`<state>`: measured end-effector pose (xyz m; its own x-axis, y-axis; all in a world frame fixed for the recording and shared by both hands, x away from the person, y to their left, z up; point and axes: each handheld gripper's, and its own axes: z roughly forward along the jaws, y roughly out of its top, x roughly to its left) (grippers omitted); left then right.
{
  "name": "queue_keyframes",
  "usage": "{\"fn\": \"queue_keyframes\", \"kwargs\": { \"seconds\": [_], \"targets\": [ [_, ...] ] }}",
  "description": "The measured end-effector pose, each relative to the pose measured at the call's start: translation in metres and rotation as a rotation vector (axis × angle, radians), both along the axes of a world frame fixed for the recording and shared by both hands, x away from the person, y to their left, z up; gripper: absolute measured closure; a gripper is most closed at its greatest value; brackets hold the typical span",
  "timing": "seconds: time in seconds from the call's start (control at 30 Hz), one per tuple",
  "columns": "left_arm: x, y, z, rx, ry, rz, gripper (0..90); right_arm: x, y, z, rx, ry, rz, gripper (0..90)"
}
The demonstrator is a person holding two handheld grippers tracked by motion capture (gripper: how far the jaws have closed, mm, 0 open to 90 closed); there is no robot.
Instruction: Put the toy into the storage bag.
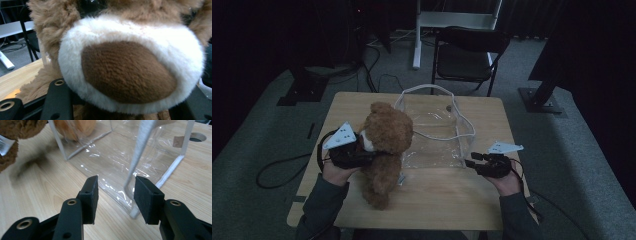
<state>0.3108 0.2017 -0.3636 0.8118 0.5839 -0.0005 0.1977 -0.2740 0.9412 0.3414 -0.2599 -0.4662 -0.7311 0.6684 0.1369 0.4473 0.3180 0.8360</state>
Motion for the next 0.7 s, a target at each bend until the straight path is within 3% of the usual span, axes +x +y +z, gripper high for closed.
{"fn": "queue_keyframes", "kwargs": {
  "seconds": [0.37,0.7],
  "targets": [
    [0.004,0.003,0.005,0.012,0.0,0.005,43.9,0.005,-0.001,-0.017,-0.064,-0.028,-0.014,52.4],
    [0.012,0.006,0.006,0.027,0.014,0.012,43.9,0.009,0.0,-0.03,-0.074,-0.062,-0.031,50.9]
  ]
}}
